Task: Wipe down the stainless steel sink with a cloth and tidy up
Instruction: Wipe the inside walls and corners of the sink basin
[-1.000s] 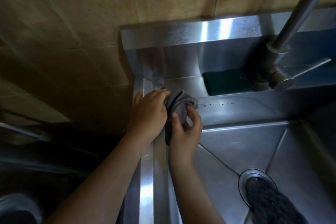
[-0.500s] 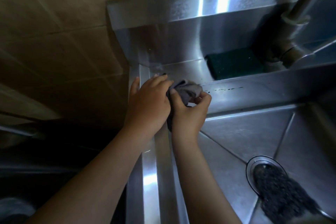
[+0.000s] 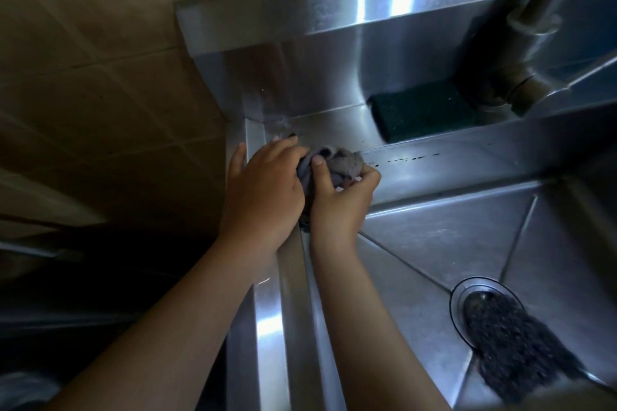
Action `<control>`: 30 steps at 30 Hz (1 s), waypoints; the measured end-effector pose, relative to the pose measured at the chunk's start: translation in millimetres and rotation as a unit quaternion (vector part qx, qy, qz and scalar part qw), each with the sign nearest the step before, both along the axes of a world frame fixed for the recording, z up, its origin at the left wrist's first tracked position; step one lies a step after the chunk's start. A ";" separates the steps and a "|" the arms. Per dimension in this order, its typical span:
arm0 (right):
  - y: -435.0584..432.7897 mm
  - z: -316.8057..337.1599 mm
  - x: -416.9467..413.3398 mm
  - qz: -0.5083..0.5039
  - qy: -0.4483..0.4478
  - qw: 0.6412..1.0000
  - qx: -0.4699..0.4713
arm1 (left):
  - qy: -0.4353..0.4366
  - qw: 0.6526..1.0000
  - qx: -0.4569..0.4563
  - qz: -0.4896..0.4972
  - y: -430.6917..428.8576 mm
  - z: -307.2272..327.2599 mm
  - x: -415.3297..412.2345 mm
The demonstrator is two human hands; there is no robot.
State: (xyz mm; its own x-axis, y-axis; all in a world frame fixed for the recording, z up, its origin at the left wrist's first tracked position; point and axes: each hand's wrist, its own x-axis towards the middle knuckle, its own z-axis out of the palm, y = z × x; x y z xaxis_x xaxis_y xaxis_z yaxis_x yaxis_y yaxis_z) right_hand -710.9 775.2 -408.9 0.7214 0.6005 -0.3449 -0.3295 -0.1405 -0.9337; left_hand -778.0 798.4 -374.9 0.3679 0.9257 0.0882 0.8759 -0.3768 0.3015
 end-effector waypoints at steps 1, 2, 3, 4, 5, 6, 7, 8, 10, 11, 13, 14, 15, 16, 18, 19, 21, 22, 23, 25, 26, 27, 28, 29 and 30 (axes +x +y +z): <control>-0.4 -1.7 -0.9 -0.003 -0.001 1.000 0.006 | 0.002 1.000 0.000 0.000 -0.3 0.0 -0.1; -0.6 -3.8 -1.5 -0.005 -0.001 1.000 0.013 | 0.004 1.000 0.000 0.000 0.0 -0.1 0.0; -0.3 -6.3 -1.8 -0.006 -0.001 1.000 0.021 | 0.005 1.000 0.001 -0.001 0.5 0.0 0.1; -0.1 -9.4 -1.9 -0.006 -0.002 1.000 0.028 | 0.006 1.000 0.001 -0.001 0.4 0.2 0.0; -0.1 -12.4 -1.8 -0.007 -0.005 0.999 0.034 | 0.008 1.000 0.000 -0.001 0.1 0.6 -0.3; -0.1 -15.5 -1.5 -0.009 -0.008 0.999 0.038 | 0.010 1.000 0.001 -0.003 -0.2 0.9 -0.4; -0.1 -18.2 -1.1 -0.013 -0.011 0.999 0.041 | 0.010 1.000 0.001 -0.004 -0.2 1.1 -0.5; -0.3 -21.3 -0.8 -0.016 -0.014 0.999 0.042 | 0.009 1.000 0.001 -0.005 -0.5 1.2 -0.6; -0.9 -27.6 -0.2 -0.019 -0.017 0.999 0.039 | 0.011 1.000 0.000 -0.005 -0.9 0.8 -1.2; -0.7 -30.7 0.3 -0.018 -0.021 0.999 0.038 | 0.012 1.000 0.000 -0.006 -0.7 0.5 -1.4; 0.2 -38.6 1.3 -0.014 -0.027 0.999 0.039 | 0.011 1.000 -0.001 -0.006 -0.5 0.5 -1.3; 0.6 -43.1 1.8 -0.011 -0.029 0.999 0.040 | 0.009 1.000 -0.001 -0.005 -0.4 0.7 -1.4; 0.8 -48.1 2.5 -0.010 -0.031 0.999 0.040 | 0.007 1.000 -0.002 -0.006 -0.5 1.0 -1.4; 0.8 -53.8 3.4 -0.010 -0.031 0.999 0.041 | 0.006 1.000 -0.003 -0.007 -0.6 1.0 -1.4; 0.4 -66.1 5.1 -0.012 -0.029 0.999 0.041 | 0.008 1.000 -0.004 -0.012 -0.8 0.9 -1.7; 0.4 -72.4 5.7 -0.012 -0.028 0.999 0.040 | 0.008 1.000 -0.003 -0.013 -0.7 0.6 -2.0; 0.3 -86.0 7.2 -0.016 -0.032 0.999 0.036 | 0.007 1.000 -0.001 -0.014 -0.5 0.1 -2.3; 0.2 -92.6 7.8 -0.018 -0.036 0.999 0.032 | 0.007 1.000 0.000 -0.014 -0.4 -0.1 -2.4; -0.1 -98.9 8.2 -0.019 -0.039 0.999 0.027 | 0.005 1.000 0.003 -0.014 -0.3 -0.3 -2.4; -1.5 -110.9 9.0 -0.015 -0.038 0.999 0.014 | 0.003 1.000 0.008 -0.015 -0.3 -0.3 -2.2; -2.5 -116.7 9.8 -0.011 -0.036 0.999 0.006 | 0.004 1.000 0.011 -0.015 -0.4 -0.3 -2.1; -3.4 -122.1 10.7 -0.006 -0.034 0.999 -0.004 | 0.005 1.000 0.013 -0.015 -0.3 -0.3 -2.1; -4.5 -126.8 11.7 -0.002 -0.033 0.999 -0.016 | 0.006 1.000 0.013 -0.016 -0.2 -0.4 -2.3; -5.7 -130.1 12.7 0.003 -0.030 0.999 -0.027 | 0.006 1.000 0.013 -0.016 -0.2 -0.4 -2.2; -6.6 -132.1 13.6 0.007 -0.028 0.999 -0.032 | 0.005 1.000 0.011 -0.017 -0.1 -0.3 -2.2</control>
